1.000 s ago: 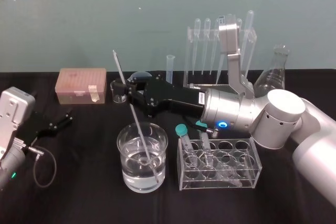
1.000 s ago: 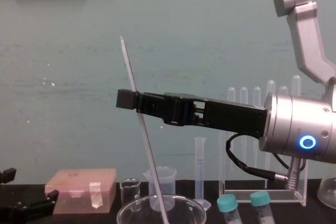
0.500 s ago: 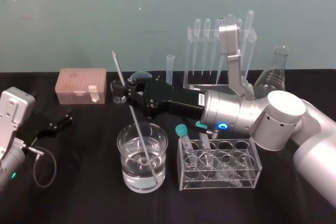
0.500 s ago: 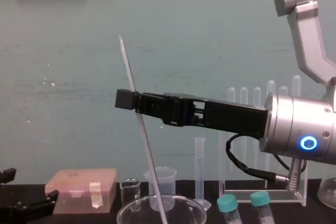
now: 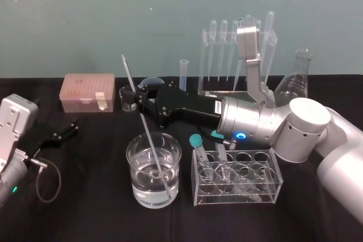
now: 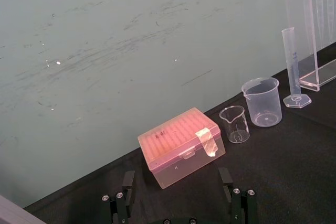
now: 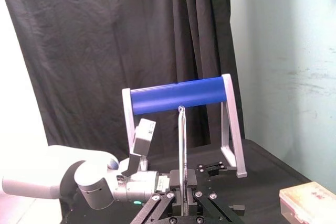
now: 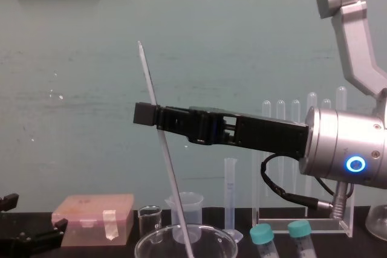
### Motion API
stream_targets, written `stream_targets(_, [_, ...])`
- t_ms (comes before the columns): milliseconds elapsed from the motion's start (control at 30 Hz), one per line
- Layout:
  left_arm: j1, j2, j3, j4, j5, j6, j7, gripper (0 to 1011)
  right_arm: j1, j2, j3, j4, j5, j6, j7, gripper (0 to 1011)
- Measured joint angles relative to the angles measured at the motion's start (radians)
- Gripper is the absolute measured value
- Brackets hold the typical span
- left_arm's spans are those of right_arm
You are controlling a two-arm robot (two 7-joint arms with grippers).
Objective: Hold the thermometer with one hand and immerse one end into the beaker, then reinsert it into the test tube rack.
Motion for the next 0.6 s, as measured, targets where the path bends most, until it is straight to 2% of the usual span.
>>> stream_targets(600, [0.0, 0.0, 0.0, 0.0, 0.0, 0.0, 0.0, 1008, 0.004, -0.004, -0.001, 0.012, 0.0, -0.001, 0.003, 58])
